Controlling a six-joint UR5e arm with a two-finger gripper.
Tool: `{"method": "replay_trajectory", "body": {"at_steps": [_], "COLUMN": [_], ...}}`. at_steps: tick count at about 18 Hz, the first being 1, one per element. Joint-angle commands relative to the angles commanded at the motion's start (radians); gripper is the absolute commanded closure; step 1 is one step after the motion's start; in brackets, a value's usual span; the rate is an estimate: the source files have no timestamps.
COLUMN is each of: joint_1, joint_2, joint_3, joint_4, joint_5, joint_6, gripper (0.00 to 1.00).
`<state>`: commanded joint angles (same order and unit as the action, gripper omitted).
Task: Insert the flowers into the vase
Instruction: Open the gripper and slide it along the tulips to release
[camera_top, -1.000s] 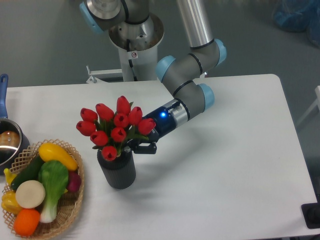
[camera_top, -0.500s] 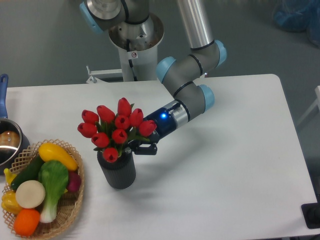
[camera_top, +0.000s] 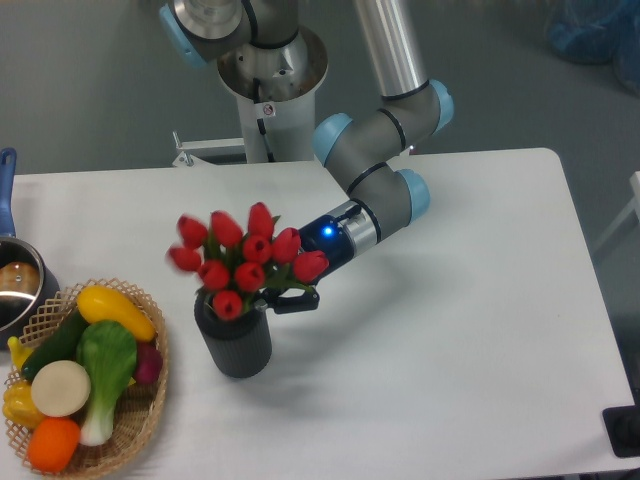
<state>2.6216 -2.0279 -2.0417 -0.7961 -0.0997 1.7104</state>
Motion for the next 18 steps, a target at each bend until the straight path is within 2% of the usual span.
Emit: {"method": "replay_trajectory", "body": {"at_steps": [5, 14, 18], "joint_1": [0.002, 0.002, 0.005], "joint_2": [0.005, 0.008, 0.009], "joint_3": [0.000, -0.005, -0.009], "joint_4": [0.000, 0.000, 0.000], "joint_5": [0.000, 0.003, 0.005], "joint_6": [0.000, 0.002, 0.017], "gripper": [0.43, 0.38, 0.14]}}
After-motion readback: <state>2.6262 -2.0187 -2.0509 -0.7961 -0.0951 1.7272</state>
